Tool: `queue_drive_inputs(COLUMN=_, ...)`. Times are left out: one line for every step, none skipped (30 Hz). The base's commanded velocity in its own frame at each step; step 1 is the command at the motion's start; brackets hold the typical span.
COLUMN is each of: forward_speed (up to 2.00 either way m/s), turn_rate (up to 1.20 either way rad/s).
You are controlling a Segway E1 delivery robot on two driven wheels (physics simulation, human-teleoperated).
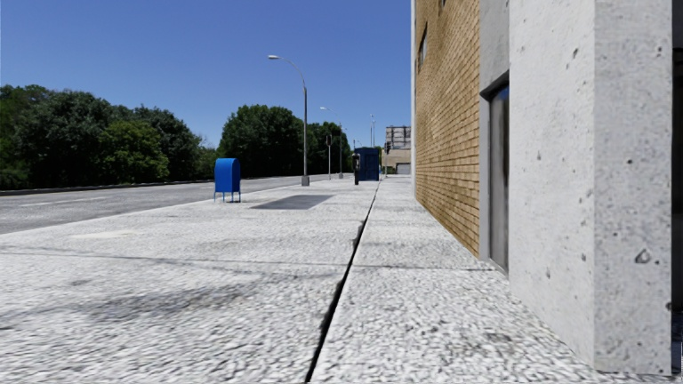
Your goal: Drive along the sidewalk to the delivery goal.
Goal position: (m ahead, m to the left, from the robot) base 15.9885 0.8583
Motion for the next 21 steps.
queue_drive_inputs(forward_speed=2.00, turn_rate=0.00)
queue_drive_inputs(forward_speed=2.00, turn_rate=0.00)
queue_drive_inputs(forward_speed=2.00, turn_rate=0.00)
queue_drive_inputs(forward_speed=2.00, turn_rate=0.00)
queue_drive_inputs(forward_speed=2.00, turn_rate=0.00)
queue_drive_inputs(forward_speed=2.00, turn_rate=0.00)
queue_drive_inputs(forward_speed=2.00, turn_rate=0.00)
queue_drive_inputs(forward_speed=2.00, turn_rate=0.00)
queue_drive_inputs(forward_speed=2.00, turn_rate=0.00)
queue_drive_inputs(forward_speed=2.00, turn_rate=0.00)
queue_drive_inputs(forward_speed=2.00, turn_rate=0.00)
queue_drive_inputs(forward_speed=2.00, turn_rate=0.00)
queue_drive_inputs(forward_speed=2.00, turn_rate=0.00)
queue_drive_inputs(forward_speed=2.00, turn_rate=0.00)
queue_drive_inputs(forward_speed=2.00, turn_rate=0.00)
queue_drive_inputs(forward_speed=2.00, turn_rate=0.00)
queue_drive_inputs(forward_speed=2.00, turn_rate=0.00)
queue_drive_inputs(forward_speed=2.00, turn_rate=0.00)
queue_drive_inputs(forward_speed=2.00, turn_rate=0.00)
queue_drive_inputs(forward_speed=2.00, turn_rate=0.00)
queue_drive_inputs(forward_speed=2.00, turn_rate=0.00)
